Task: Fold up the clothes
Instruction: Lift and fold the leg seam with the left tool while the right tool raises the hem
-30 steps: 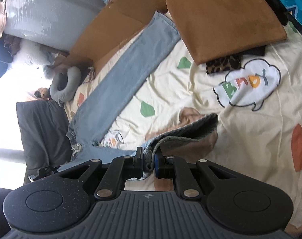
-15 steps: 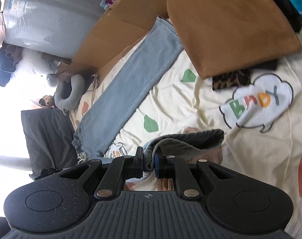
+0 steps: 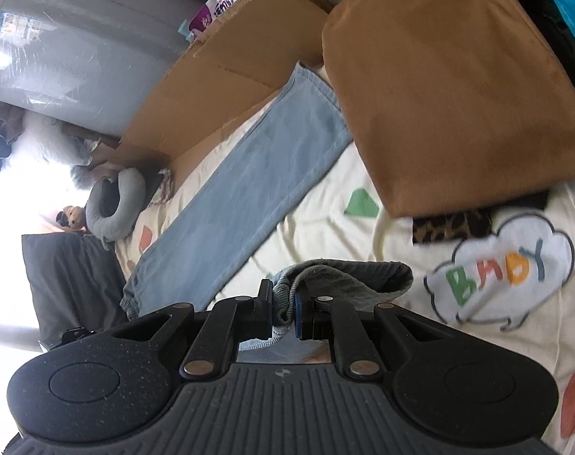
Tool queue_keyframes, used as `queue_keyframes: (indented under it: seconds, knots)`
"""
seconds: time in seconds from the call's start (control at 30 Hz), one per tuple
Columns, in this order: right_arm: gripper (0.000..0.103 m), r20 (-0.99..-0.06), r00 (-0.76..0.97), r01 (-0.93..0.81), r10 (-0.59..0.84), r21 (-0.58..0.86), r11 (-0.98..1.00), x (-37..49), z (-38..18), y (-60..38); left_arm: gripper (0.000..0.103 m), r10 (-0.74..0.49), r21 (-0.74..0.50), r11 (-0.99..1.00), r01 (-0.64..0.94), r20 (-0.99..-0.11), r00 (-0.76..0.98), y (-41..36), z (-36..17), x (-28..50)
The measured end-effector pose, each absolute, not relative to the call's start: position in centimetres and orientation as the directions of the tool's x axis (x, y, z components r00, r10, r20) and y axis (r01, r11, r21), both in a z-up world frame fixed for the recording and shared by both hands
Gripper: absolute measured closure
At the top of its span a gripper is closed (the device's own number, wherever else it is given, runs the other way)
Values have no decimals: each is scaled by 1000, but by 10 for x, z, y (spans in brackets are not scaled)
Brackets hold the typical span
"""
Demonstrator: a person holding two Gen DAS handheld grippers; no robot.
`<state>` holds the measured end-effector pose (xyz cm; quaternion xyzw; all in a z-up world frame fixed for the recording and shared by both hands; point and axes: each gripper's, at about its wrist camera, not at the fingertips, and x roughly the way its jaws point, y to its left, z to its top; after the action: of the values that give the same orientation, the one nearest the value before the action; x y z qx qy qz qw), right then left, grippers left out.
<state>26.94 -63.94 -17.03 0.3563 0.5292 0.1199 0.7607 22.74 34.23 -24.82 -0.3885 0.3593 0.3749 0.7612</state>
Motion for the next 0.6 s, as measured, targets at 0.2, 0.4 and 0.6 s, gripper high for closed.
queue_keyframes:
  seconds: [0.2,0.4,0.6]
  knots:
    - [94,-723,433,203,538,660,723,297,-180,-637,99,286,-326,422,-846,-837,466,343,-257,249]
    - [94,-733,443,210,516,644,736,334,-190,-630,99,280,-333,422,-843,-837,471,347,-265,268]
    - [94,-744,457,238,488,631,739,372,-206,-627,98,273,-347,417,-840,-834,480,353,-278,285]
